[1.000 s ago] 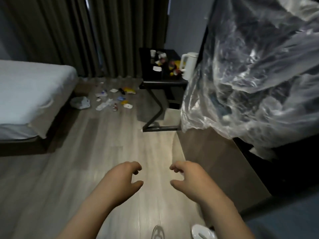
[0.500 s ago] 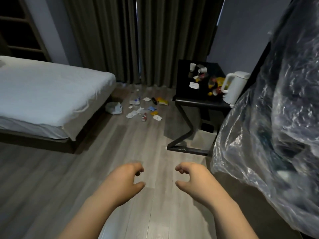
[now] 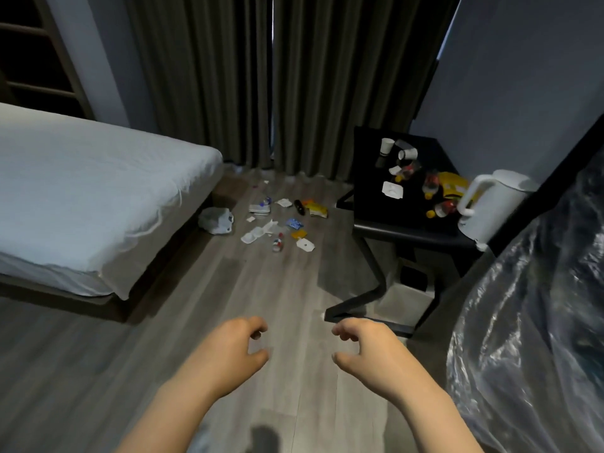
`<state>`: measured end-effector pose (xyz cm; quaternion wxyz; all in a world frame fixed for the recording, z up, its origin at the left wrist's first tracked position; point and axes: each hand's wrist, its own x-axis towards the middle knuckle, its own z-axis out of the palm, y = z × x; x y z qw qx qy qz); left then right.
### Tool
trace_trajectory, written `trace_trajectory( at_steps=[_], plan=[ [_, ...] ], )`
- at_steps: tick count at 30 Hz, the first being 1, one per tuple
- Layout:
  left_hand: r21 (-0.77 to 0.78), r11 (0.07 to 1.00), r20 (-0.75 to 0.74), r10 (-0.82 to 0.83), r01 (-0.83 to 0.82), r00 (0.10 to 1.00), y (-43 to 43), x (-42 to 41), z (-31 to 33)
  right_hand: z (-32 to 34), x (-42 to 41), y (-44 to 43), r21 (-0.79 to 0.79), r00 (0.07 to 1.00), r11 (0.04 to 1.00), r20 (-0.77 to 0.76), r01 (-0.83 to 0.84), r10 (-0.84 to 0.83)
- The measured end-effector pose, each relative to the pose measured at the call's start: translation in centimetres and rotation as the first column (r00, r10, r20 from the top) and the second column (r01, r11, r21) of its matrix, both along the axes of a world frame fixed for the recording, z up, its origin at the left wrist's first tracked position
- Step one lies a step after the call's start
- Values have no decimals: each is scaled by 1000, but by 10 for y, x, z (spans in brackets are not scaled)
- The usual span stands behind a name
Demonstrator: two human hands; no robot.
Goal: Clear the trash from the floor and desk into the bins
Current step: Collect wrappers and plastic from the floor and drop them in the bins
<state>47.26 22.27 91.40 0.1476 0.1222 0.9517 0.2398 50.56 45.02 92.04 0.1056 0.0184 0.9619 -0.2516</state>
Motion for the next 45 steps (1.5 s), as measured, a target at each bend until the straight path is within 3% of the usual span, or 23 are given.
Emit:
trace_trajectory(
  at_steps=[13, 32, 45],
  plan=[
    [-1, 1000, 46, 1, -1, 999, -48, -200, -5, -11, -203, -38, -59, 995, 998, 90, 35, -30],
    [-69, 994, 26, 83, -81, 996, -21, -510, -11, -25, -541, -8, -24, 990, 993, 80, -115, 116],
    [-59, 998, 87, 42, -36, 995, -78, -738, -41, -52, -745, -57, -55, 990, 998, 143, 6, 2]
  ],
)
